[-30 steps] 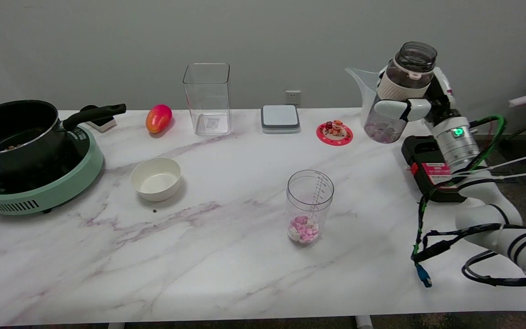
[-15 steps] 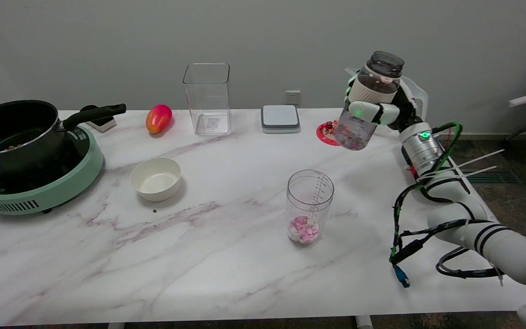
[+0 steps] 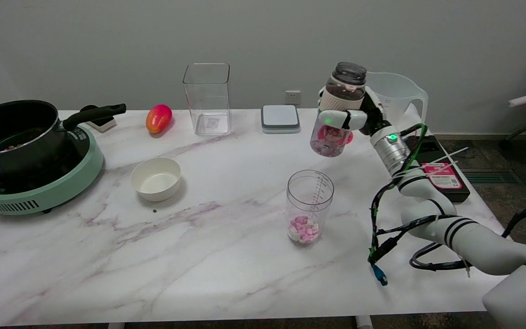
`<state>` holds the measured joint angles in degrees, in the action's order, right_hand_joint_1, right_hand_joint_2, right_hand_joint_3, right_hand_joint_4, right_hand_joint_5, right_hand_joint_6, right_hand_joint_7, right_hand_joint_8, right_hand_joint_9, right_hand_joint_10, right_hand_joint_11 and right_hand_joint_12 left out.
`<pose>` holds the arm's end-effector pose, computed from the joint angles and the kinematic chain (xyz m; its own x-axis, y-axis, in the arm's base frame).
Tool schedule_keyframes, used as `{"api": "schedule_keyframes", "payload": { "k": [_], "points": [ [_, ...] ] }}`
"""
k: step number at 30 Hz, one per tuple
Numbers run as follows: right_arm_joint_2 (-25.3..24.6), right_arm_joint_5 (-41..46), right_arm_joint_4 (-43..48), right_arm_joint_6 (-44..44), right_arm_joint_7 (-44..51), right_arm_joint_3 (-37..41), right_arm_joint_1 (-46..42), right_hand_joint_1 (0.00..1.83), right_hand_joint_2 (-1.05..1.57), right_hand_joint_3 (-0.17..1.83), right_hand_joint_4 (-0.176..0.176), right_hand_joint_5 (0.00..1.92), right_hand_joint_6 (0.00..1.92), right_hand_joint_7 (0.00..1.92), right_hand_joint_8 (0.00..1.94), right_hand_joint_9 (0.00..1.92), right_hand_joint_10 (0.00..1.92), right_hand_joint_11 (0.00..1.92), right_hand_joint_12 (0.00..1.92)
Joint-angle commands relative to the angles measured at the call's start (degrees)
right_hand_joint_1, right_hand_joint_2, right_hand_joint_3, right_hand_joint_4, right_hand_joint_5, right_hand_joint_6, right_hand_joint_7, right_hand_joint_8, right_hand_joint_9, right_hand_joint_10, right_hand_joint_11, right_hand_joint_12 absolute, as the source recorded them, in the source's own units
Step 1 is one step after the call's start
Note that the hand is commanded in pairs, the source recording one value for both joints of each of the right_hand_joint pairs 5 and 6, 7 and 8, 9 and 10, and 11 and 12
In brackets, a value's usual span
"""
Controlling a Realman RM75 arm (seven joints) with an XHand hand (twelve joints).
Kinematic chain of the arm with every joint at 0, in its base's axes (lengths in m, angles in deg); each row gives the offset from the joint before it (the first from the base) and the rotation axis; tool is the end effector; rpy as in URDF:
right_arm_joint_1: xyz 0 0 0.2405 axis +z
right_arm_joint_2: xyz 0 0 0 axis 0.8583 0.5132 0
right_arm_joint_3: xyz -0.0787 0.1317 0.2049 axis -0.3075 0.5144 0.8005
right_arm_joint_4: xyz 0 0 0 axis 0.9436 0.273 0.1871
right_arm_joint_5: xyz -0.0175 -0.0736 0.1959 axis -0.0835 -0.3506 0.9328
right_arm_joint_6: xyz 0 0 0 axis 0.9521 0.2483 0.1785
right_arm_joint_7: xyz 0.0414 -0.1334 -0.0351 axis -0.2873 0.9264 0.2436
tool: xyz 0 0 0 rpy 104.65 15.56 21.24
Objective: Place the bottle onto the table.
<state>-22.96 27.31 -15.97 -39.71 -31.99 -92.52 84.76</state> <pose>-0.2555 -0.4136 0.4198 0.1421 0.0873 0.9860 -0.9460 -0.2812 0.1612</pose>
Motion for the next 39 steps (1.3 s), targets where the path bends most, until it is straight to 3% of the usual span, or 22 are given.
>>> {"api": "schedule_keyframes", "payload": {
  "k": [1,17,39],
  "points": [
    [-7.7,2.04,-5.97,-3.92,12.31,-2.42,4.54,1.35,1.29,0.32,0.0,1.92,1.92,1.83,1.83,1.53,1.53,1.35,1.35],
    [-8.03,2.9,-6.57,-1.92,24.54,-2.98,2.94,1.25,1.45,0.32,0.0,1.92,1.92,1.86,1.86,1.57,1.57,1.38,1.38],
    [-7.63,4.82,-8.29,-1.12,21.0,-3.26,3.02,1.24,1.46,0.29,0.0,1.92,1.92,1.86,1.86,1.56,1.56,1.37,1.37]
  ]
}}
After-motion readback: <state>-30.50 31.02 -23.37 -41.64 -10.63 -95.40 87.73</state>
